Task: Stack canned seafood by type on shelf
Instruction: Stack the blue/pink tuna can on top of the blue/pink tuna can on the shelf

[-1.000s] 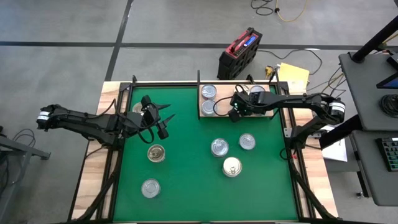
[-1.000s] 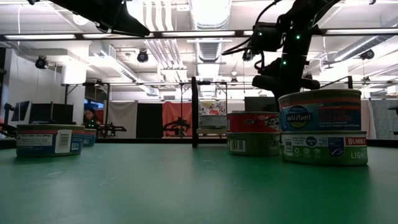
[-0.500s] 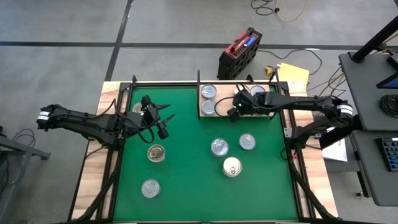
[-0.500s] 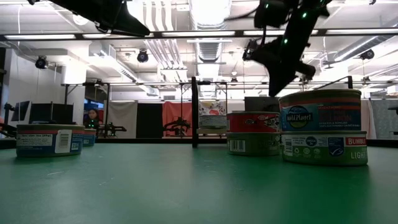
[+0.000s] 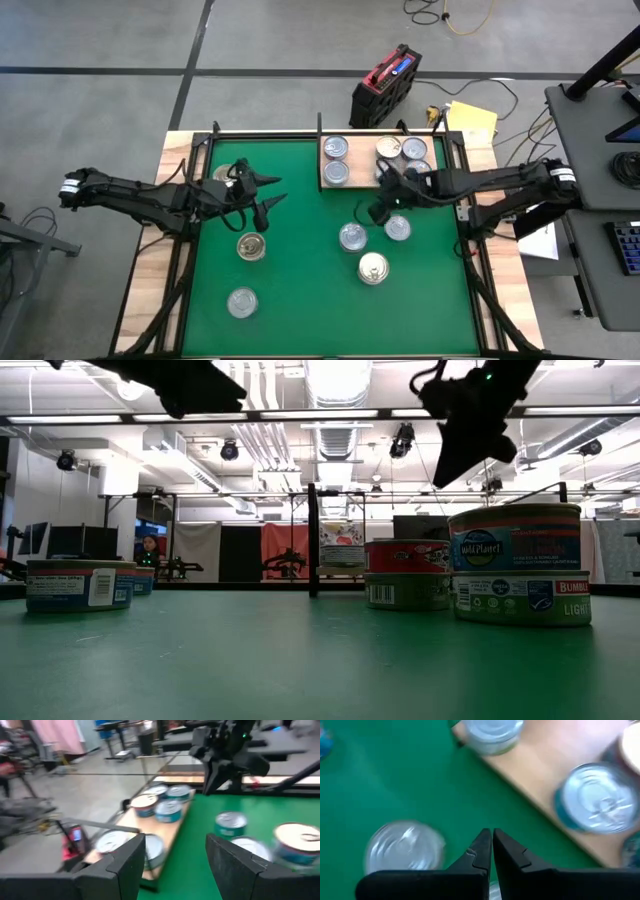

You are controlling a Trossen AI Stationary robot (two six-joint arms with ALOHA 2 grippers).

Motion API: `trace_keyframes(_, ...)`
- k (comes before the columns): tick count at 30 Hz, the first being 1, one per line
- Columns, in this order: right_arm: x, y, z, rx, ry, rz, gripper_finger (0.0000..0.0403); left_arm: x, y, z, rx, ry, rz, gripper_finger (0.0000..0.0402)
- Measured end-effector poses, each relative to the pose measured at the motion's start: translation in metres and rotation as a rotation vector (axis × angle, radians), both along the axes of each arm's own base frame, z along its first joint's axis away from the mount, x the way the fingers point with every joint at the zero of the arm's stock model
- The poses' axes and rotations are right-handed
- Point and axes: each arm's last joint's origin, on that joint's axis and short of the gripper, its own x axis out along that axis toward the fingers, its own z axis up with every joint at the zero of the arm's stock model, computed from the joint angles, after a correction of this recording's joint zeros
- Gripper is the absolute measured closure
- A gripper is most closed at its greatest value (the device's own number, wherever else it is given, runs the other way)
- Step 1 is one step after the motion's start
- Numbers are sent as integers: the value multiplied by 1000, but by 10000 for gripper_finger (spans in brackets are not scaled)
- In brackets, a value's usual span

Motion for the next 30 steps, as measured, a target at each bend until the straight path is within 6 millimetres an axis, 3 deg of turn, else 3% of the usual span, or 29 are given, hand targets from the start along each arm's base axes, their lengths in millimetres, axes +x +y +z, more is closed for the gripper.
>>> trace_keyframes(9,-5,55,-2,8,-38,99,394,12,-15,-5,-70,-32,-81,209)
trace_keyframes(18,-23,105,-4,-63,-133,101,394,44,-44,-34,-88,3,-139,209)
trace_keyframes(23,-42,134,-16,-137,-259,62,394,62,-57,-55,-93,15,-146,209)
trace_keyframes(30,-54,148,-29,-129,-337,47,394,80,-64,-71,-77,46,-149,209)
